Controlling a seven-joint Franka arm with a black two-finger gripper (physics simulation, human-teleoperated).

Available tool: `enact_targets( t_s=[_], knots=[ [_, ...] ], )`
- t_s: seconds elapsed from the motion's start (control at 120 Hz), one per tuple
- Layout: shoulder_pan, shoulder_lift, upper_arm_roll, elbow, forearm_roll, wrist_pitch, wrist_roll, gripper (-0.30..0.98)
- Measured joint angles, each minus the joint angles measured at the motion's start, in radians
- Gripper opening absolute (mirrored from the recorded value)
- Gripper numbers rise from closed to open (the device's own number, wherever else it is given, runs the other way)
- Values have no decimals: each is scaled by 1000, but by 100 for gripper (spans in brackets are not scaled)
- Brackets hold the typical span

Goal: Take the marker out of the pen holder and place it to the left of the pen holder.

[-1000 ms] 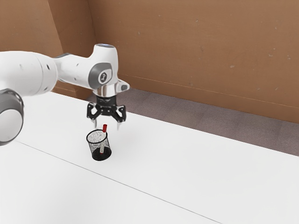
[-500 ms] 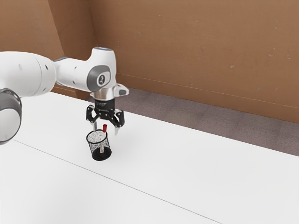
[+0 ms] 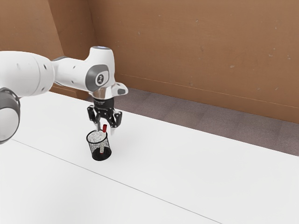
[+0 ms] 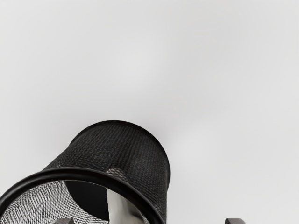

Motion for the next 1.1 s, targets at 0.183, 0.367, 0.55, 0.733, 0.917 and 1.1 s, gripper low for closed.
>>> enact_targets(
  t_s=[0.183, 0.367, 0.55, 0.733, 0.917, 1.1],
  knots=[
    [0, 0, 0, 0, 0, 11, 20, 22],
    [1, -1, 2, 0, 2, 18, 31, 7],
    [4, -13, 3, 0, 7, 20, 36, -2],
    [8, -59, 16, -9, 12, 7, 41, -3],
    [37, -263, 19, -106, 54, -9, 40, -5],
    [182, -343, 17, -117, 81, -12, 37, -5]
  ],
)
